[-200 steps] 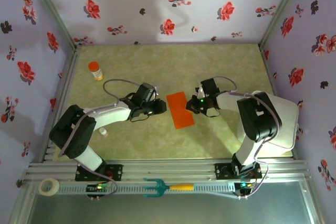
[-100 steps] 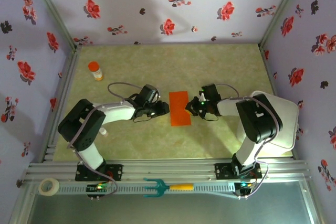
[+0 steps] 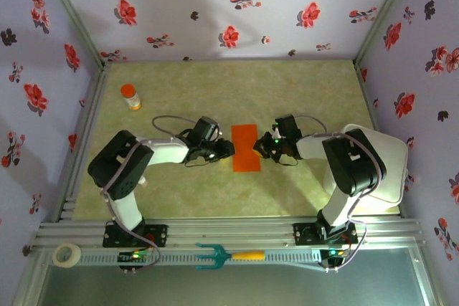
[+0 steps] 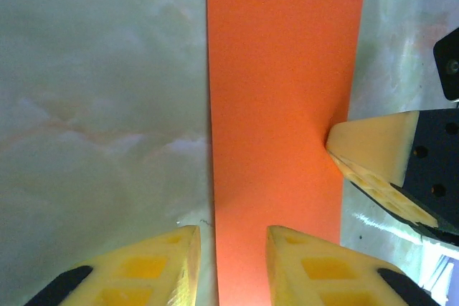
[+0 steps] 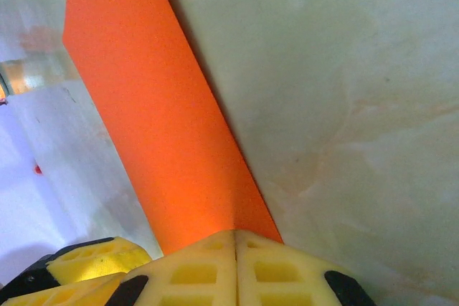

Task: Fold a paper plane with a square sheet of paper (pick it up from the middle)
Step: Third fold the triangle at the center of the table.

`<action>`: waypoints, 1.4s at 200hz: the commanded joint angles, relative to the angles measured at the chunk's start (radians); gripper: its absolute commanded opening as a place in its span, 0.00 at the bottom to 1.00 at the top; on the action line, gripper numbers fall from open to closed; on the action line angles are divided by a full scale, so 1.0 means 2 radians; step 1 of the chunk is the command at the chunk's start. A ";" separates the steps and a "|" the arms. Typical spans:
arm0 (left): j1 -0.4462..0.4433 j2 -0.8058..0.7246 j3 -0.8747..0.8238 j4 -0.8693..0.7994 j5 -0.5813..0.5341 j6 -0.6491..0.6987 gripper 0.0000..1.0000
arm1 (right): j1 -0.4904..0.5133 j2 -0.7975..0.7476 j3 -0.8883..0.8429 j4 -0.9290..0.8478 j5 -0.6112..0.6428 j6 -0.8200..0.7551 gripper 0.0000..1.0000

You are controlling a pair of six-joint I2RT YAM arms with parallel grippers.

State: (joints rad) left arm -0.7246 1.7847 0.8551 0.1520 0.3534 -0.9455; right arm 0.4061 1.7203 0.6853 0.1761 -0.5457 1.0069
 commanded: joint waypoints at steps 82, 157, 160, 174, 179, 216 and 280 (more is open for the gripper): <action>-0.006 0.032 0.027 0.004 0.026 -0.011 0.27 | 0.005 0.008 -0.016 -0.046 0.028 0.000 0.08; -0.007 0.023 0.037 -0.041 0.000 -0.001 0.28 | 0.005 0.006 -0.017 -0.046 0.029 -0.001 0.08; -0.008 0.022 0.038 -0.046 -0.003 0.002 0.28 | 0.005 0.006 -0.017 -0.046 0.029 -0.001 0.08; -0.009 0.016 0.043 -0.067 -0.016 0.008 0.29 | 0.005 0.007 -0.017 -0.046 0.029 -0.001 0.08; -0.010 0.013 0.043 -0.069 -0.020 0.009 0.29 | 0.005 0.007 -0.017 -0.046 0.029 -0.001 0.08; -0.010 0.026 0.052 -0.071 -0.003 0.014 0.31 | 0.005 0.007 -0.016 -0.046 0.029 -0.001 0.08; -0.014 0.053 0.074 -0.075 0.024 0.011 0.30 | 0.005 0.007 -0.015 -0.046 0.028 -0.001 0.08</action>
State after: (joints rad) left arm -0.7418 1.8660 0.9810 0.0292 0.3714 -0.9394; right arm 0.4061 1.7203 0.6853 0.1761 -0.5449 1.0061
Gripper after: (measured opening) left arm 0.299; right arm 0.083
